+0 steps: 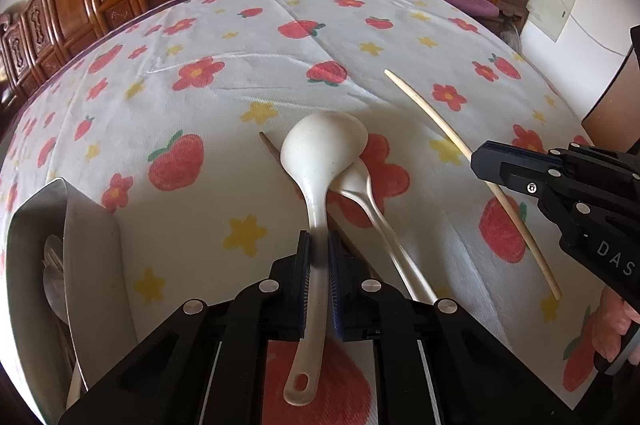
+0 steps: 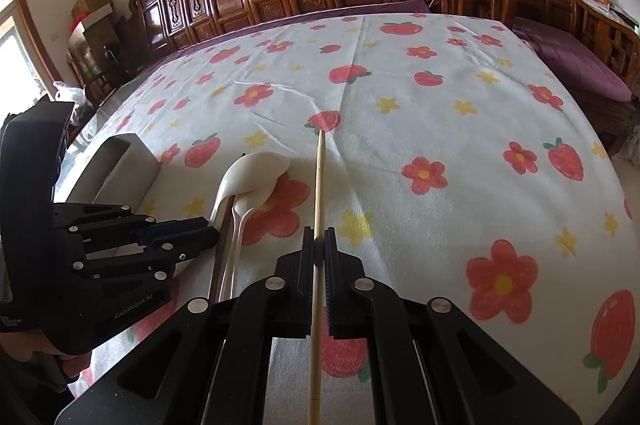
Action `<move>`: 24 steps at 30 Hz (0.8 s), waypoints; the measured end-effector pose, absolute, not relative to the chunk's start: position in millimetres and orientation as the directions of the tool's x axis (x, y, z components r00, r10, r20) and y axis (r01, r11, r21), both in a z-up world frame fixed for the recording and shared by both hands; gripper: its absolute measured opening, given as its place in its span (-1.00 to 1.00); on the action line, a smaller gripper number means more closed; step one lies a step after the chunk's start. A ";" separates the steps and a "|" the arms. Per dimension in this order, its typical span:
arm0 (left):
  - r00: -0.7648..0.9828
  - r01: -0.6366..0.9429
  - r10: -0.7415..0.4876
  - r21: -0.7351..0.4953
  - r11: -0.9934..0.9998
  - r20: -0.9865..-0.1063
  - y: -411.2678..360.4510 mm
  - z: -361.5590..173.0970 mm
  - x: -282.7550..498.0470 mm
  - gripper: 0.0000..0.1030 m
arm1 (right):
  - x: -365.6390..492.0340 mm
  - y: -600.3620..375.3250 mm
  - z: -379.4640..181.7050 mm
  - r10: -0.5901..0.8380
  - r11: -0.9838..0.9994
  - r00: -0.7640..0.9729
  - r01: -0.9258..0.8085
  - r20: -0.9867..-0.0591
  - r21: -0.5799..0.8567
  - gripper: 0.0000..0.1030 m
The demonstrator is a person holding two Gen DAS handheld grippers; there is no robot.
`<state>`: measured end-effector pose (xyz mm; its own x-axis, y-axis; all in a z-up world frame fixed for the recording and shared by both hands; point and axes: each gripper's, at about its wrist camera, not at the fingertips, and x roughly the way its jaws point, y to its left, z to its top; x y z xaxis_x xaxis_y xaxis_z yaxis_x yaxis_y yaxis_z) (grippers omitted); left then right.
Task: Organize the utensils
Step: 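Grasp the white plastic ladle with the left tool while the right holds the chopstick, then carry the ladle into the tray and open the left tool while the right holds the chopstick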
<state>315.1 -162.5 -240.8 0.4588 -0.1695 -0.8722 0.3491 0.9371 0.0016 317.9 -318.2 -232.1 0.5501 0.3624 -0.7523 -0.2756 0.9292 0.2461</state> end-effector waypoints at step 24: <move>0.562 0.286 -0.171 -0.004 0.958 -0.809 -121.3 -184.3 280.6 -0.95 | 299.0 -284.0 -212.2 0.374 0.914 0.570 -0.361 -0.731 0.186 -0.89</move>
<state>280.6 -121.3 -184.3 0.5618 -0.1711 -0.8094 0.2862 0.9582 -0.0039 299.0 -284.0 -212.2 0.5704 0.3740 -0.7312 -0.3612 0.9138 0.1856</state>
